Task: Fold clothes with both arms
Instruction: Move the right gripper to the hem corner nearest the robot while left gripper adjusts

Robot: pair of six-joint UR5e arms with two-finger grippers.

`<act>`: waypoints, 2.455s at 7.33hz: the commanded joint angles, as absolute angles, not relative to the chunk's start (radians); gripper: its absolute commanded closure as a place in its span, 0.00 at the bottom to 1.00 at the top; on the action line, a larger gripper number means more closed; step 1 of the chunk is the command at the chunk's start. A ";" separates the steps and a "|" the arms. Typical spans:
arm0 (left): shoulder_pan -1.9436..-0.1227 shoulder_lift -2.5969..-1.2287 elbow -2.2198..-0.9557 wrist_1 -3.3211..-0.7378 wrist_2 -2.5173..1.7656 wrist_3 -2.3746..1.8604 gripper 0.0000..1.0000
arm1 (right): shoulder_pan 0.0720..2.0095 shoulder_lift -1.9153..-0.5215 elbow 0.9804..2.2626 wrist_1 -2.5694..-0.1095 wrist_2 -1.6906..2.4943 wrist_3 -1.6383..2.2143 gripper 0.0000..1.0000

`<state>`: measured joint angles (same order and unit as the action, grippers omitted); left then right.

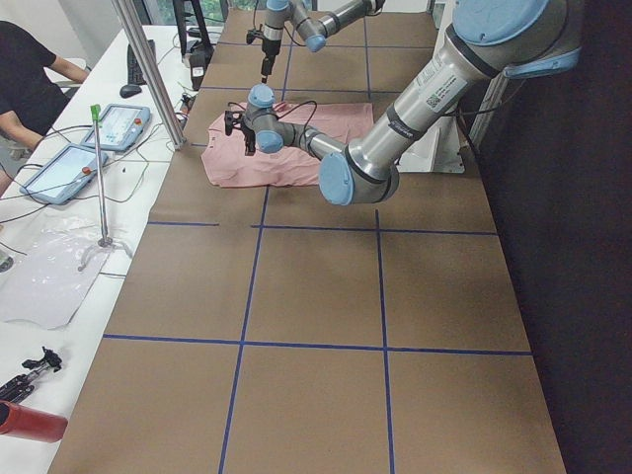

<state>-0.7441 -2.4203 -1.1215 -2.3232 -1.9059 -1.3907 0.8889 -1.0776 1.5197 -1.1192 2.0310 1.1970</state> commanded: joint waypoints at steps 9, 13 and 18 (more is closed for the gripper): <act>-0.732 -2.175 -1.486 -2.313 -2.025 -1.404 0.22 | 0.097 -1.594 2.115 -1.258 1.404 2.039 0.19; -0.732 -2.174 -1.485 -2.313 -2.025 -1.405 0.21 | 0.084 -1.598 2.118 -1.299 1.407 2.086 0.29; -0.730 -2.169 -1.482 -2.322 -2.025 -1.405 0.21 | 0.058 -1.598 2.134 -1.356 1.408 2.095 1.00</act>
